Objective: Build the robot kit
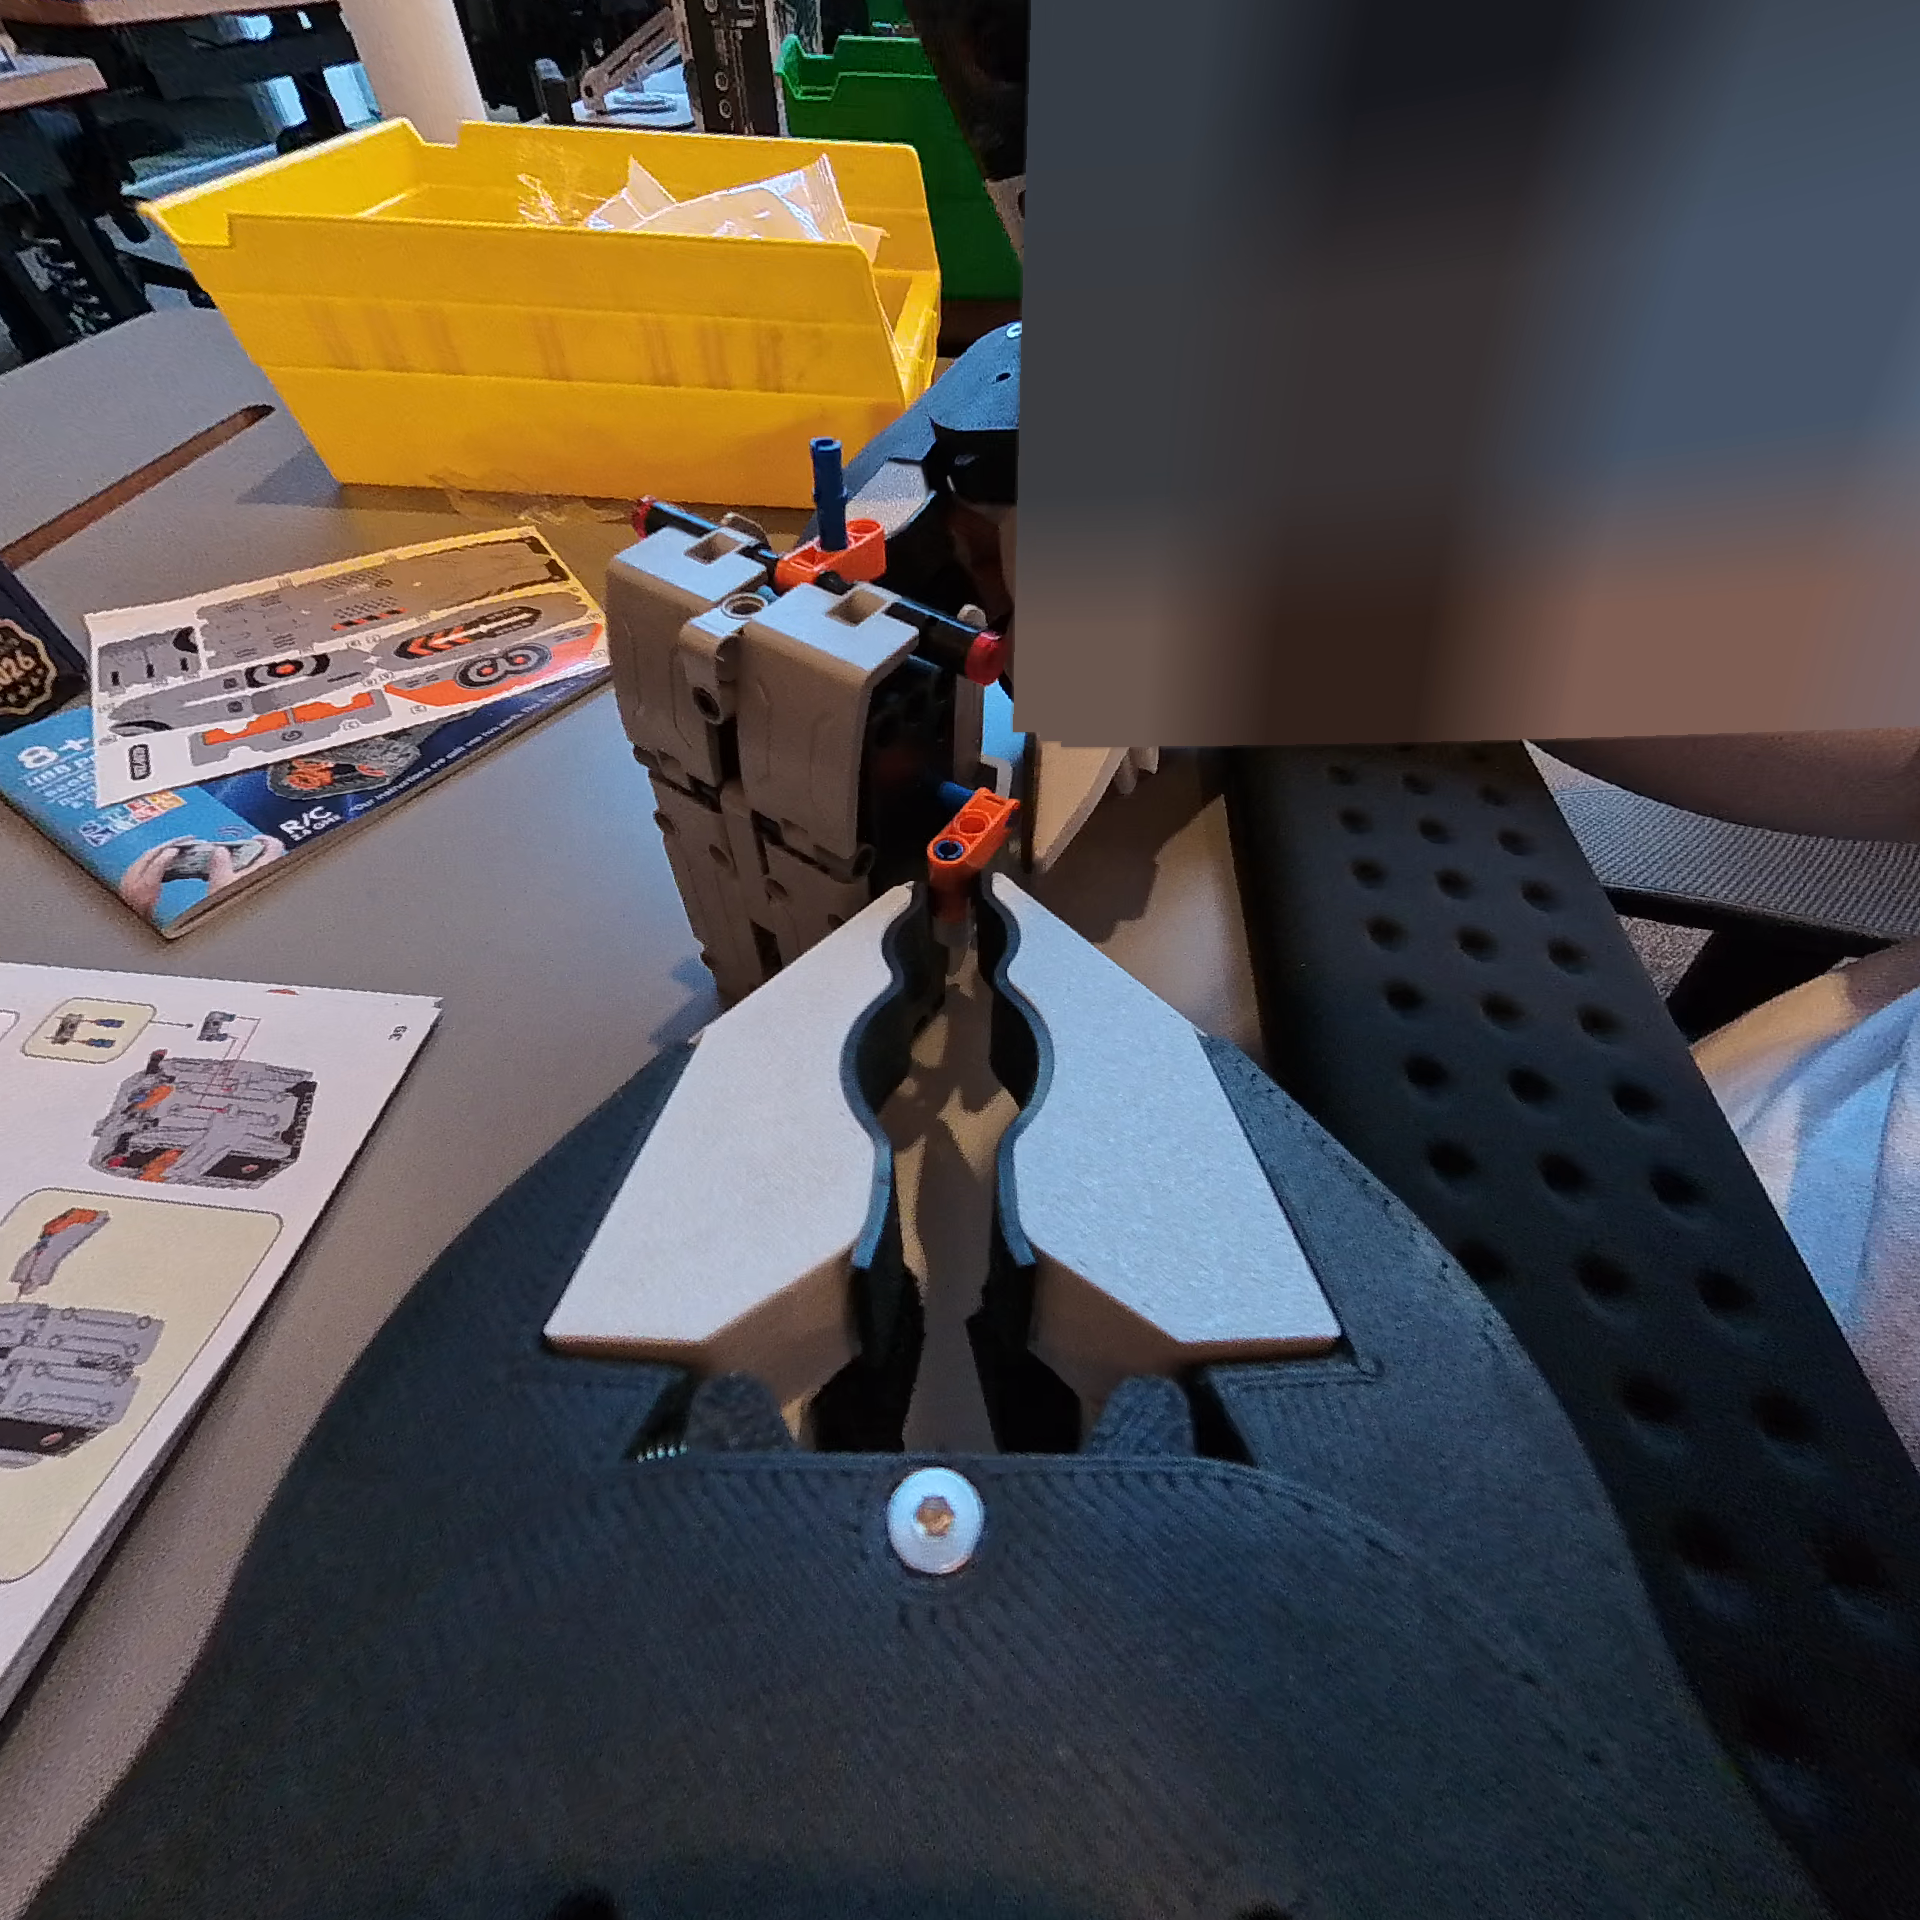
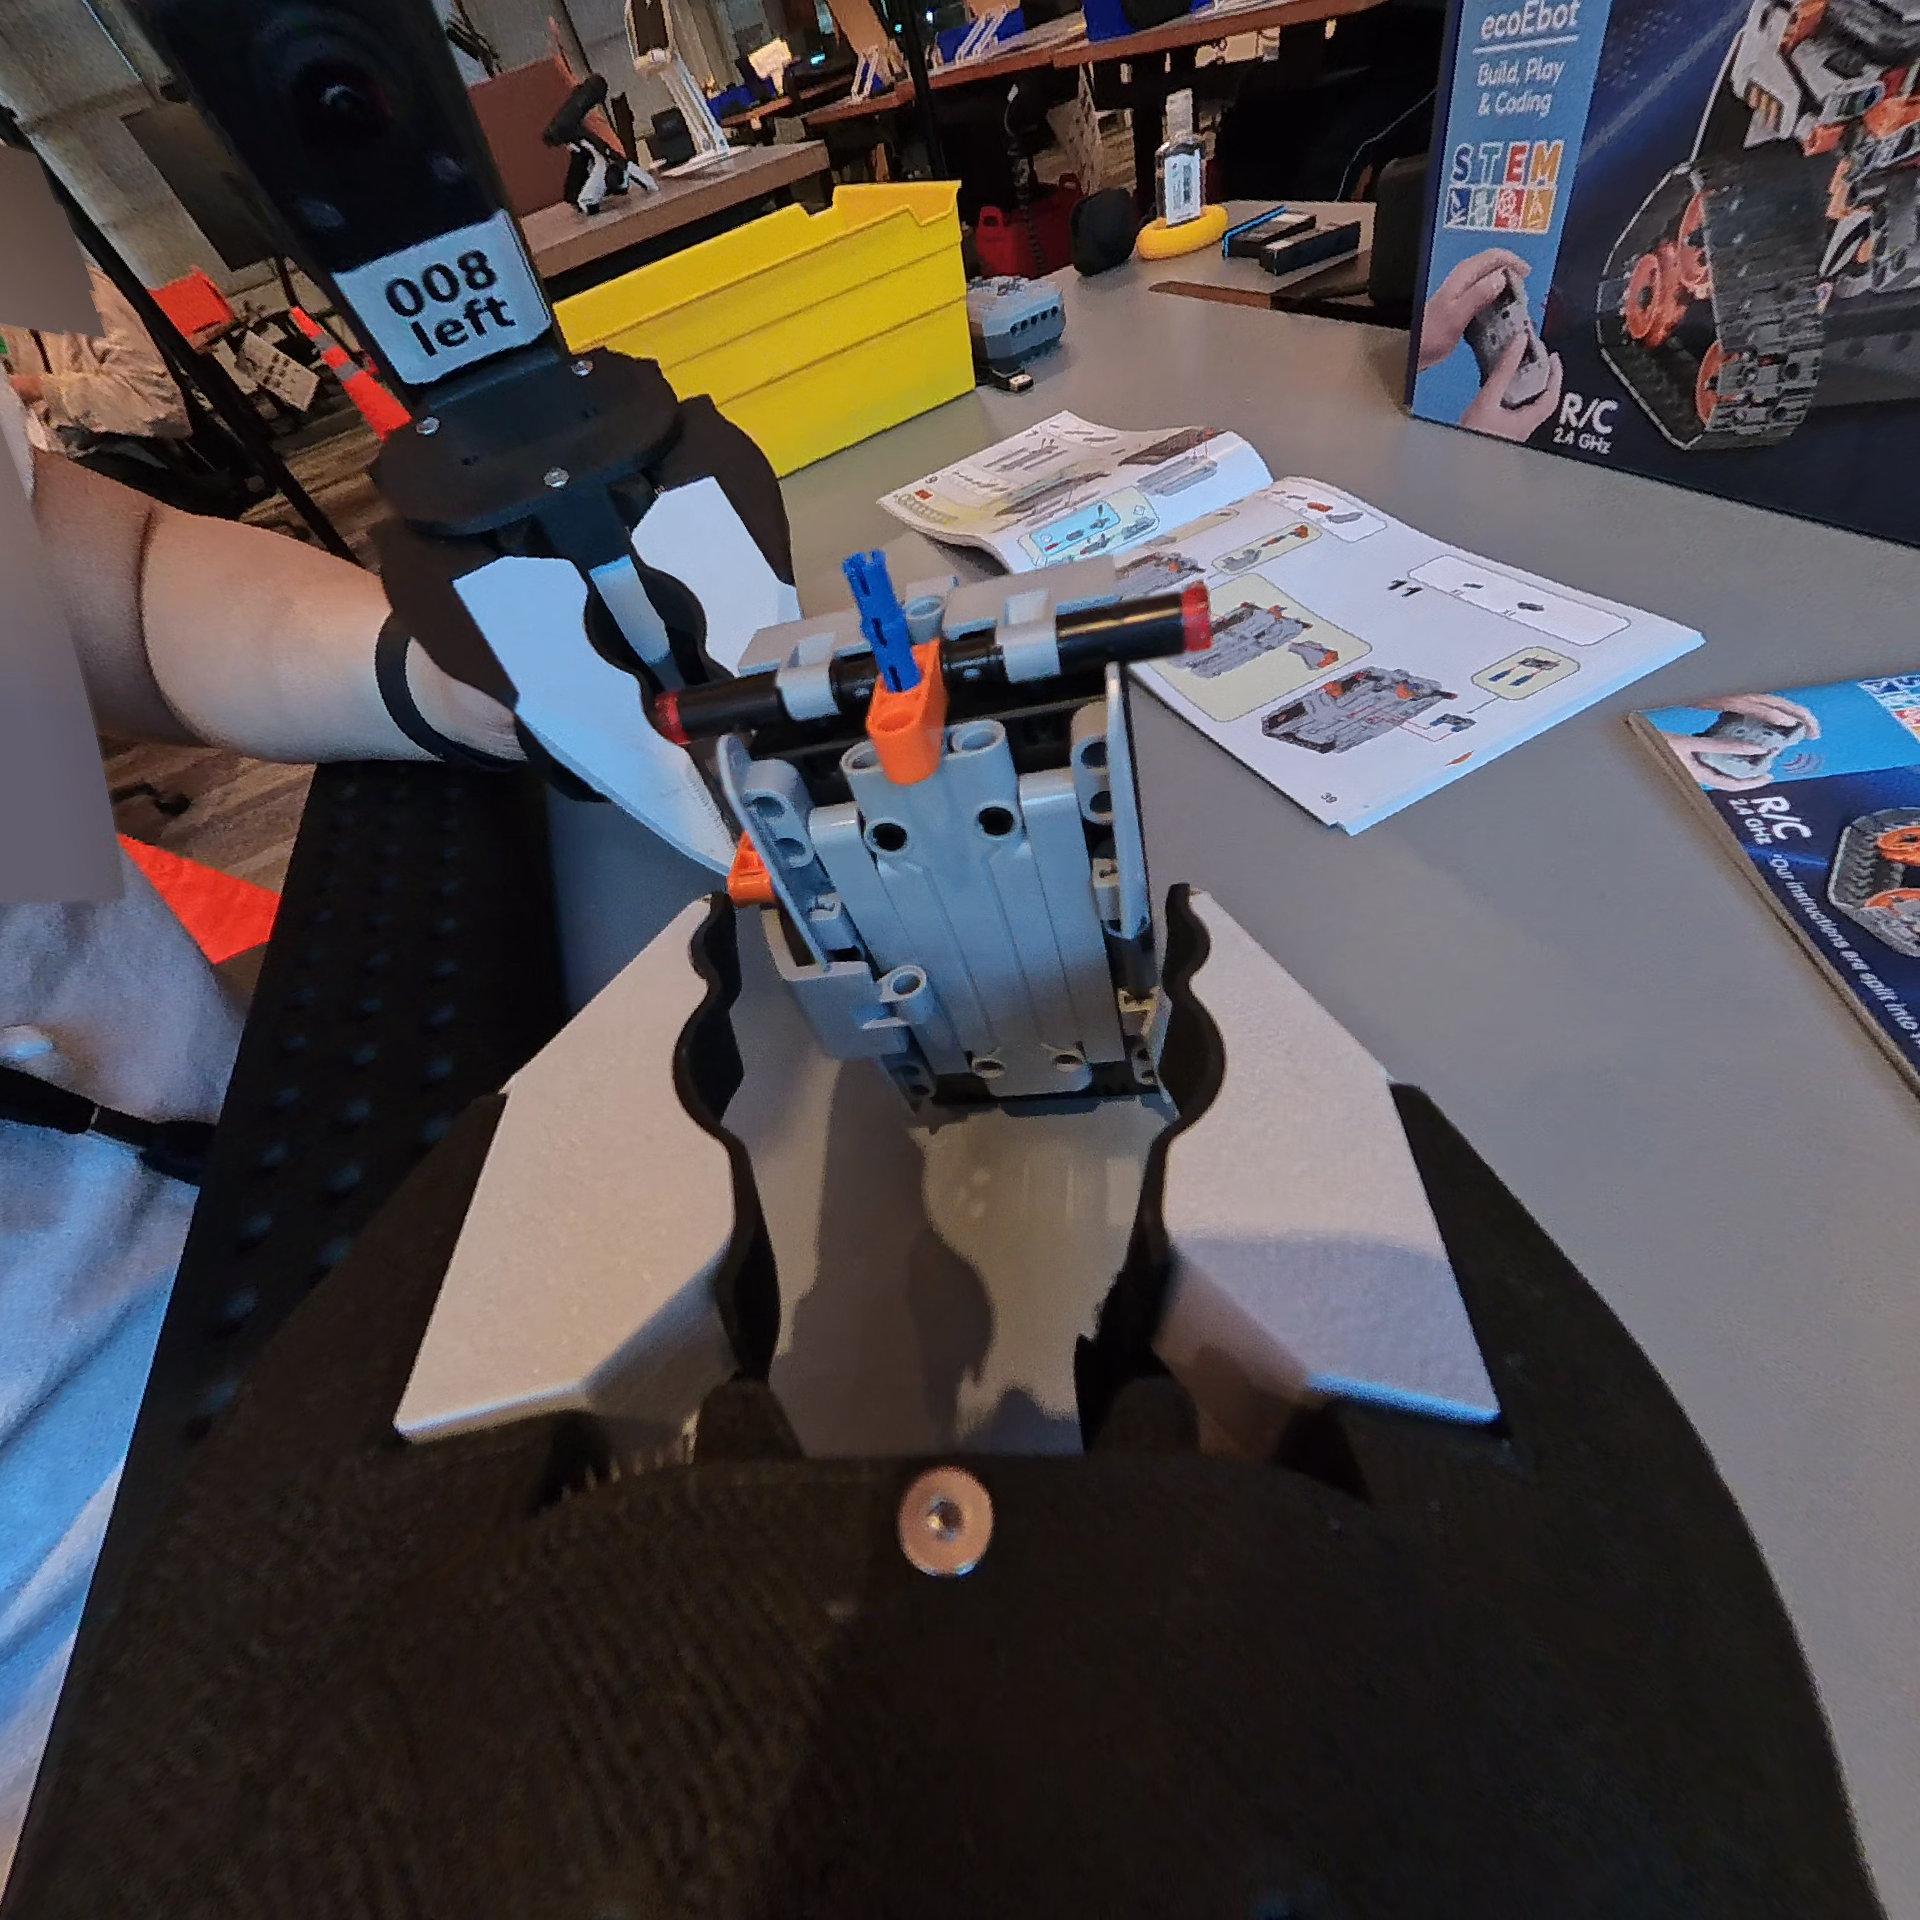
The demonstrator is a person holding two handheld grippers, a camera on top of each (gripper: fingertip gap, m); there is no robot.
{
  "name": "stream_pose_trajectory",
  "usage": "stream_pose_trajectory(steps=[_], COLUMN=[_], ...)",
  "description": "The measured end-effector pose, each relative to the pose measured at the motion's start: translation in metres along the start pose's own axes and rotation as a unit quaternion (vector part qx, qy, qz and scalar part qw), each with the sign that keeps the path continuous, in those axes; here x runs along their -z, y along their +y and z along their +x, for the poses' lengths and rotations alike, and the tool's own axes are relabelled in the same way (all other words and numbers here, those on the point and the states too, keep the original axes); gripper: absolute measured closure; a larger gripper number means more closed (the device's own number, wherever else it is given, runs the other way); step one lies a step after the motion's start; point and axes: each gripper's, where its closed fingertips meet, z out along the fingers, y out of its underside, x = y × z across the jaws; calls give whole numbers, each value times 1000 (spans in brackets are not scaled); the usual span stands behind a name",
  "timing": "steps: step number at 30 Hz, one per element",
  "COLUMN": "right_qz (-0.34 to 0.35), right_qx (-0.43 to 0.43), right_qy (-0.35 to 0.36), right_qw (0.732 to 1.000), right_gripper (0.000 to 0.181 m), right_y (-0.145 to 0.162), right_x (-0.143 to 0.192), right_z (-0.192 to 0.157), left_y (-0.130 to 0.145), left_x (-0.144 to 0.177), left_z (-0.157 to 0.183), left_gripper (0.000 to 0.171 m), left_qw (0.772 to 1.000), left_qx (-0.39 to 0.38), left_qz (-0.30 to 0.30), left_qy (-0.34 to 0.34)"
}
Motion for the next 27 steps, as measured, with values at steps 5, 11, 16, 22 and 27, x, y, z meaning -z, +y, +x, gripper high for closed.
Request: stream_pose_trajectory(steps=[5, 11, 16, 22, 27], right_qz=[22, 17, 10, 11, 28], right_qx=[24, 60, 57, 52, 42], right_qy=[22, 24, 25, 21, 7], right_qw=[999, 998, 998, 998, 999], right_gripper=[91, 94, 102, 97, 91], right_y=[-9, -9, -7, -7, -13], right_x=[4, -3, -3, -4, -7], right_z=[4, -4, -2, -2, -8], left_y=[0, 0, 2, 2, 4], left_x=[1, 1, 2, 4, 5], left_z=[-1, -1, 0, -1, 0], left_gripper=[165, 165, 165, 165, 165], left_qw=[1000, 1000, 1000, 1000, 1000], left_qx=[-1, -3, -12, -7, 2], left_qz=[0, 1, -1, 1, 3], left_qy=[-1, -1, -2, 0, 13])
